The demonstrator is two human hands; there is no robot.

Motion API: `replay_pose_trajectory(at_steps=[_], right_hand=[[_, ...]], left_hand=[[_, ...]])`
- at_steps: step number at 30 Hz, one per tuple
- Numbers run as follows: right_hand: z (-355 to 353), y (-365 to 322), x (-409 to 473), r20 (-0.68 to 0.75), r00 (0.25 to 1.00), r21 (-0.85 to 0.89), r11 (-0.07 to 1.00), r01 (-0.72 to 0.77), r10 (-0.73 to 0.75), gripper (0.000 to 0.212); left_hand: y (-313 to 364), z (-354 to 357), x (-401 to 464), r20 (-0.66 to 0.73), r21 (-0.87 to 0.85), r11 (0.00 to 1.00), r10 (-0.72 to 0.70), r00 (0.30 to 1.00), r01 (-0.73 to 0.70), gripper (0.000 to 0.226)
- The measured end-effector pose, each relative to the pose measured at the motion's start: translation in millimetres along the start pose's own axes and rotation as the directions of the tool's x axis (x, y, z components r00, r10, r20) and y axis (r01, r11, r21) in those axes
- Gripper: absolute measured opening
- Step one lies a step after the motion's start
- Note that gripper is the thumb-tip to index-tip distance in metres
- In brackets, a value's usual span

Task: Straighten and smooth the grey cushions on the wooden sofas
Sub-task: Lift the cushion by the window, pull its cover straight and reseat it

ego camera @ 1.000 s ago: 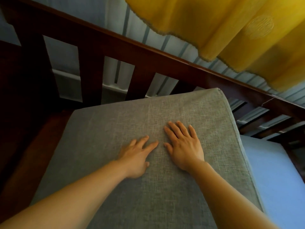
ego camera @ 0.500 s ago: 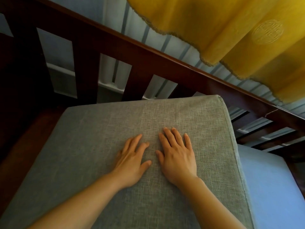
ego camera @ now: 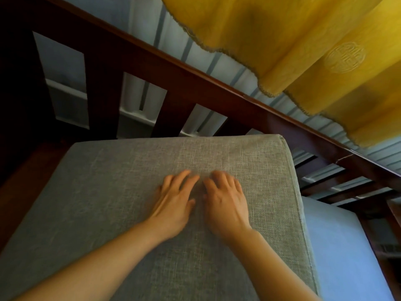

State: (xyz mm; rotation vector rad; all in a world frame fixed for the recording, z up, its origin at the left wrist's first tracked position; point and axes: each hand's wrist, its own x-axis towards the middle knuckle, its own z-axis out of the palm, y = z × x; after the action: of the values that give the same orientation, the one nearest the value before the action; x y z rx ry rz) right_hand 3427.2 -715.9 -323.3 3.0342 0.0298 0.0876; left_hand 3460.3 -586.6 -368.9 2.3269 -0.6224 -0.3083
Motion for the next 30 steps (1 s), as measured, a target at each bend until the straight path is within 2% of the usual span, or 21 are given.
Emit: replay_pose_trajectory(at_steps=[2,5,6,7,8,9,10,11,13,14,16,17,19,20,21,23,25,26,27,29,30], right_hand=[[-27.3,-2.2,28.9,-0.195,0.98,0.073,0.997,-0.03,0.043,0.042],[-64.9,1.3,67.6,-0.497,0.86,0.095,0.992,-0.083,0.119,0.05],[-66.4,8.5,69.7,-0.51,0.848,0.067,0.99,-0.128,0.144,0.055],[-57.6,18.2,64.9,-0.422,0.89,0.008,0.983,-0.185,0.171,0.061],[-40.7,29.4,55.7,-0.239,0.949,-0.077,0.97,-0.231,0.207,0.066],[-24.3,40.2,43.0,-0.001,0.962,-0.153,0.951,-0.269,0.272,0.067],[-10.9,49.5,34.9,0.183,0.922,-0.21,0.93,-0.302,0.34,0.064],[-4.7,54.7,39.1,0.261,0.892,-0.228,0.922,-0.313,0.368,0.062],[-14.1,39.1,59.3,0.179,0.927,-0.201,0.935,-0.293,0.329,0.059],[-18.6,21.9,73.7,0.016,0.969,-0.148,0.959,-0.243,0.248,0.057],[-13.6,-12.1,94.0,-0.308,0.946,-0.025,0.993,-0.114,0.101,0.052],[0.6,-29.0,96.0,-0.294,0.955,-0.011,0.999,-0.037,0.032,0.052],[42.5,-42.8,82.4,0.1,0.994,-0.122,0.991,0.053,-0.041,0.059],[56.4,-46.2,81.6,0.293,0.956,-0.183,0.981,0.06,-0.003,0.062],[63.3,-50.3,91.9,0.351,0.936,-0.191,0.981,0.033,0.037,0.064],[59.0,-77.2,110.6,0.212,0.977,-0.127,0.991,0.045,-0.017,0.061],[59.1,-106.6,122.5,-0.067,0.996,-0.051,0.997,0.061,-0.064,0.061],[71.0,-125.5,126.4,-0.059,0.995,-0.017,0.996,0.082,-0.083,0.062],[85.2,-125.4,115.5,0.058,0.994,-0.047,0.994,0.099,-0.096,0.065],[109.7,-124.1,98.9,0.353,0.935,-0.186,0.976,0.113,-0.041,0.071],[111.3,-129.0,111.6,0.382,0.924,-0.229,0.967,0.108,-0.012,0.066]], left_hand=[[20.4,-11.3,23.4,-0.193,-0.068,0.998,0.003,0.981,-0.017,0.059],[49.9,-21.7,58.3,-0.506,-0.123,0.985,0.045,0.861,-0.124,0.061],[53.0,-19.2,65.8,-0.552,-0.123,0.981,0.059,0.832,-0.151,0.061],[51.0,-9.1,71.3,-0.538,-0.137,0.979,0.053,0.842,-0.149,0.061],[46.1,6.9,73.4,-0.449,-0.148,0.983,0.033,0.893,-0.11,0.062],[39.0,25.3,71.2,-0.297,-0.132,0.99,0.004,0.955,-0.045,0.061],[29.1,41.3,67.8,-0.135,-0.076,0.997,-0.04,0.99,0.03,0.059],[20.3,46.7,71.5,-0.04,-0.058,0.996,-0.065,0.997,0.063,0.058],[5.3,30.4,79.7,-0.04,-0.159,0.986,-0.053,0.998,0.046,0.056],[-7.5,11.0,82.5,-0.14,-0.232,0.971,-0.09,0.986,0.055,0.056],[-52.2,-11.1,83.4,-0.362,-0.319,0.943,-0.212,0.908,0.093,0.055],[-80.7,-10.1,76.9,-0.371,-0.288,0.946,-0.251,0.894,0.146,0.055],[-112.4,15.8,52.6,-0.135,-0.009,0.962,-0.27,0.953,0.272,0.069],[-122.2,30.3,48.0,-0.033,0.074,0.965,-0.25,0.968,0.252,0.074],[-128.7,33.9,54.2,0.008,0.021,0.972,-0.233,0.972,0.233,0.07],[-133.4,11.9,61.4,-0.049,-0.212,0.956,-0.219,0.975,0.204,0.056],[-163.1,-12.1,61.3,-0.289,-0.381,0.904,-0.318,0.903,0.196,0.053],[-197.8,-12.8,51.9,-0.346,-0.364,0.901,-0.368,0.863,0.237,0.053],[-211.4,-6.2,39.7,-0.317,-0.261,0.915,-0.383,0.868,0.308,0.059],[-234.6,19.1,10.3,-0.066,-0.017,0.914,-0.405,0.912,0.405,0.078],[-246.5,18.9,12.7,-0.006,-0.036,0.915,-0.402,0.916,0.401,0.075]])
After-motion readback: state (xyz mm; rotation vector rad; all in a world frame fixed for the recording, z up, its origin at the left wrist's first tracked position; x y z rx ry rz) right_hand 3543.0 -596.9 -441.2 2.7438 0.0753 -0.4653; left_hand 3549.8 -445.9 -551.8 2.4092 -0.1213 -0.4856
